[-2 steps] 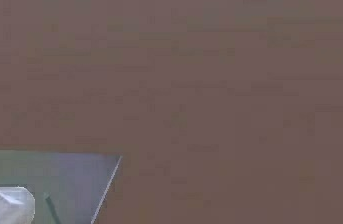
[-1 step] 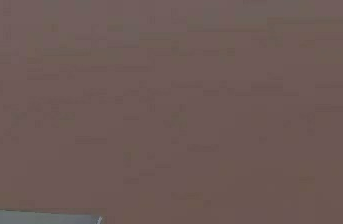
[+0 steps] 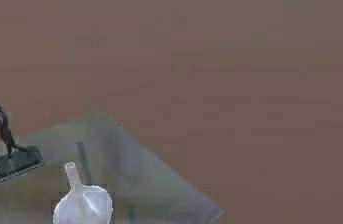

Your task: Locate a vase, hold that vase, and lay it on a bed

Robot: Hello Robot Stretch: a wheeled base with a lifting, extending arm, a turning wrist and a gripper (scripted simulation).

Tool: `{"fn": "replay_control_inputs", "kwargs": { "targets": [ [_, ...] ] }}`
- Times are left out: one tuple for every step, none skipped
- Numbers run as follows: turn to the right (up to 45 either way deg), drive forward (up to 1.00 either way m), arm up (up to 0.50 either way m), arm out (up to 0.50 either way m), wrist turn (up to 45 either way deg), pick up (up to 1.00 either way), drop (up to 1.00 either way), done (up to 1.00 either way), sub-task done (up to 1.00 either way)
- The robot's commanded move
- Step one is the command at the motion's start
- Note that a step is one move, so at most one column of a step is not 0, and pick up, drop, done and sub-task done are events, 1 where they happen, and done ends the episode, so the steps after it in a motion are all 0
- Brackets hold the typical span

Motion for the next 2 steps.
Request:
{"fn": "replay_control_inputs", "kwargs": {
  "targets": [
    [-45.0, 0.0, 0.0, 0.0, 0.0, 0.0, 0.0, 0.0, 0.0],
    [-45.0, 0.0, 0.0, 0.0, 0.0, 0.0, 0.0, 0.0, 0.0]
  ]
}}
